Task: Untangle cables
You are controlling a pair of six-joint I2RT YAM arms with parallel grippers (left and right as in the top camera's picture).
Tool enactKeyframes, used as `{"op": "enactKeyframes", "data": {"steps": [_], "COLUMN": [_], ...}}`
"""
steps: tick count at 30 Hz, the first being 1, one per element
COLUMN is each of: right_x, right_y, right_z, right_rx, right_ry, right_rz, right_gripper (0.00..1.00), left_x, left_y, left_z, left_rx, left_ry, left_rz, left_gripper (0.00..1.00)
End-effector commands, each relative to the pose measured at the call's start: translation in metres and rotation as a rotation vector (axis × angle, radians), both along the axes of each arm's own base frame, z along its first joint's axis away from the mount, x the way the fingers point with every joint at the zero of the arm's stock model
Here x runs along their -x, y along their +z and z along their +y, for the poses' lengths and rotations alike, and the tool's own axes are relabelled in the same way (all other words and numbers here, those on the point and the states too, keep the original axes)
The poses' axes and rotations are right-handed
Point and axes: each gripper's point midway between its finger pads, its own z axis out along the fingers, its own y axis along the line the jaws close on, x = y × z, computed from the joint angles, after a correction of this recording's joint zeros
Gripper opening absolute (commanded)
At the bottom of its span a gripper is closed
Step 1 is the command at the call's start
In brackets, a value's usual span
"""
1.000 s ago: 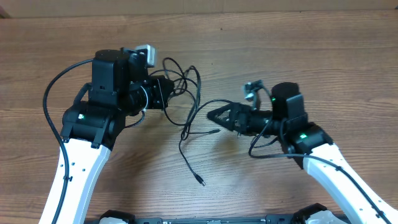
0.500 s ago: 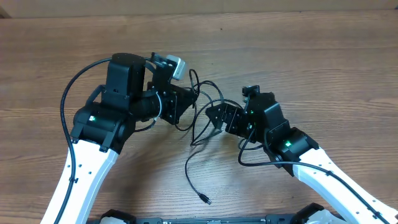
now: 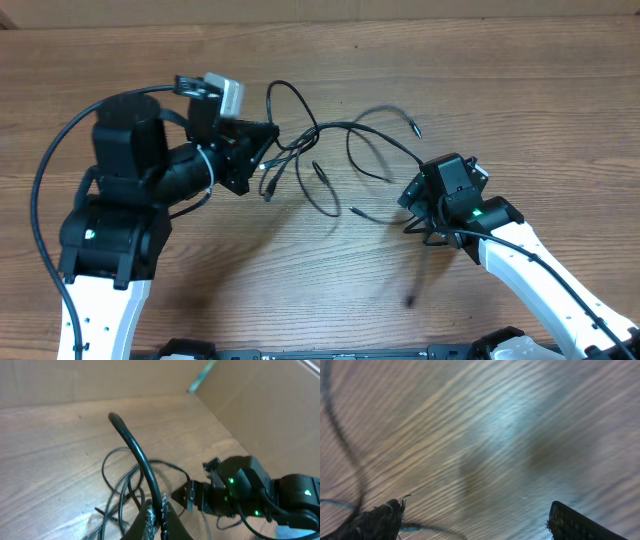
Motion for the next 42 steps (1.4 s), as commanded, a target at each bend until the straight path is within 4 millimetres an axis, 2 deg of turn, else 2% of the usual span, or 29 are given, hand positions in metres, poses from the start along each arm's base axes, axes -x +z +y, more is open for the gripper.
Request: {"op": "enactKeyframes", "data": {"steps": [1, 4, 5, 7, 10, 12, 17, 20, 22, 28, 35, 42], "right_x": [-0.002, -0.001, -0.003, -0.009, -0.015, -0.015, -0.007, 0.001, -0.001, -0.017, -0.026, -0.032], "right_y": [0.001, 0.001, 0.0, 0.002, 0.014, 0.031, 0.092, 0.132, 0.145, 0.158, 0.175, 0.166], "right_z": [-0.023, -0.037, -0.037, -0.022, 0.011, 0.034, 0.082, 0.111, 0.118, 0.136, 0.169, 0.187], "right_rx": [0.076, 0.094, 0.074, 0.023, -0.104, -0.21, -0.463, -0.658, -0.732, -0.843, -0.878, -0.89], "right_ry": [-0.077, -0.117, -0.114, 0.01, 0.195, 0.284, 0.486, 0.595, 0.581, 0.484, 0.548, 0.411], "right_rz": [-0.003, 0.007, 0.011, 0.002, -0.029, -0.053, -0.169, -0.25, -0.262, -0.27, -0.366, -0.339], "right_gripper": [0.91, 0.92, 1.0, 1.0, 1.0, 1.0, 1.0, 1.0, 1.0, 1.0, 1.0, 1.0], "left_x": [-0.006, -0.012, -0.012, -0.012, -0.016, -0.02, -0.029, -0.025, -0.019, 0.005, 0.012, 0.032], "left_y": [0.013, 0.013, 0.013, 0.011, 0.006, 0.002, -0.012, -0.013, -0.011, -0.001, 0.001, 0.011], "left_z": [0.016, 0.025, 0.025, 0.024, 0.022, 0.021, 0.018, 0.005, -0.005, -0.035, -0.045, -0.068], "left_rx": [0.043, 0.066, 0.072, 0.074, 0.082, 0.11, 0.127, 0.117, 0.118, 0.143, 0.14, 0.173], "left_ry": [0.093, 0.151, 0.153, 0.151, 0.153, 0.171, 0.173, 0.053, -0.05, -0.311, -0.36, -0.485], "left_rz": [-0.005, 0.022, 0.029, 0.038, 0.066, 0.111, 0.18, 0.154, 0.121, 0.028, 0.009, -0.022], "left_gripper": [0.04, 0.04, 0.04, 0.04, 0.04, 0.05, 0.04, 0.04, 0.04, 0.04, 0.04, 0.04]}}
